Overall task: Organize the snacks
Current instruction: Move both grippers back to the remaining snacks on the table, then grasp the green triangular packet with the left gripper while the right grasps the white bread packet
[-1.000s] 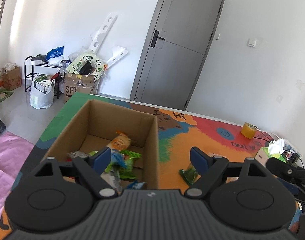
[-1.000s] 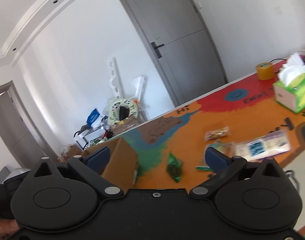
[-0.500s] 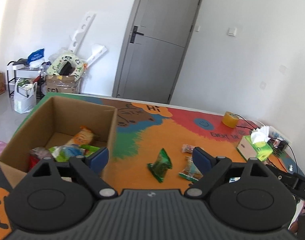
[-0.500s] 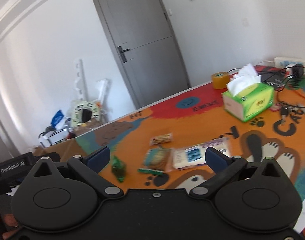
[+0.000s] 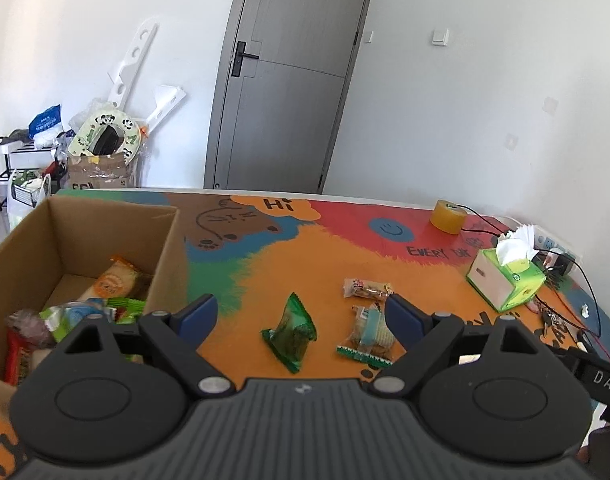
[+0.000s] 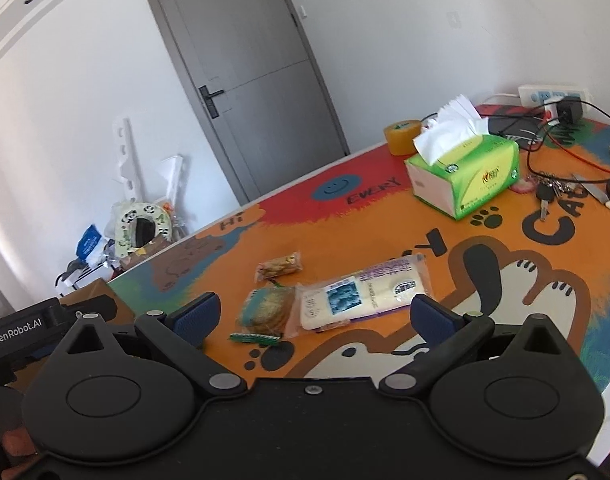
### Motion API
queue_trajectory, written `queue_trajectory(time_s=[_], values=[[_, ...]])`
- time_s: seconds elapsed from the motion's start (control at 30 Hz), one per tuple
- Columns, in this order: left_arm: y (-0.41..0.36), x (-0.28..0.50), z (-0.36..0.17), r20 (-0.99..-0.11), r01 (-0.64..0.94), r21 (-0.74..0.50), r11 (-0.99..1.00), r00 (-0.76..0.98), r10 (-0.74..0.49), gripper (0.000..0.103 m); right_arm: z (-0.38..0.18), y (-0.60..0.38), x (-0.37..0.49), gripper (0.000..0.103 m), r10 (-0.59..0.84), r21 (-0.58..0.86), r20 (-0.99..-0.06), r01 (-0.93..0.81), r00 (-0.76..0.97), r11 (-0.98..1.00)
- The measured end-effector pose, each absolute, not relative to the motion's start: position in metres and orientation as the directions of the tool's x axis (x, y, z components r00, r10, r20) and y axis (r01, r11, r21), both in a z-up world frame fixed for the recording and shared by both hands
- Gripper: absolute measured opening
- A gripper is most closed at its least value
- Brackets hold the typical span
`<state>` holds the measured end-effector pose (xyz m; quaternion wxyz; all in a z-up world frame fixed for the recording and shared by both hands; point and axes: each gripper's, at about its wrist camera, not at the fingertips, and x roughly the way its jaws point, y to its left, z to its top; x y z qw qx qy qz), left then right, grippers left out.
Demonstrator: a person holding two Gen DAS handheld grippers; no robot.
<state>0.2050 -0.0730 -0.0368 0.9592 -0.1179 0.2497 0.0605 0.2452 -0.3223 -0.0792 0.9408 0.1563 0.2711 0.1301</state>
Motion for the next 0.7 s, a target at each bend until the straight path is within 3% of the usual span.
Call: queue_trajectory(time_s=[0.17,0.7], values=[[-0.073,0.222,-0.048,-0.516,-0.201,-0.193,0.960,0.853,0.075,0.090,-0.090,-0.325,0.262,0.096,0.315,0.391,-0.493,-0.117,0.811,0.913],[-0.084,0.266,-0.081,-0.570,-0.252,-0.165,0.953,0.813,0.116,0.082,-0.129,-0.325,0.320,0.091,0.292,0.462,-0.565,0.003,0.772,0.887]])
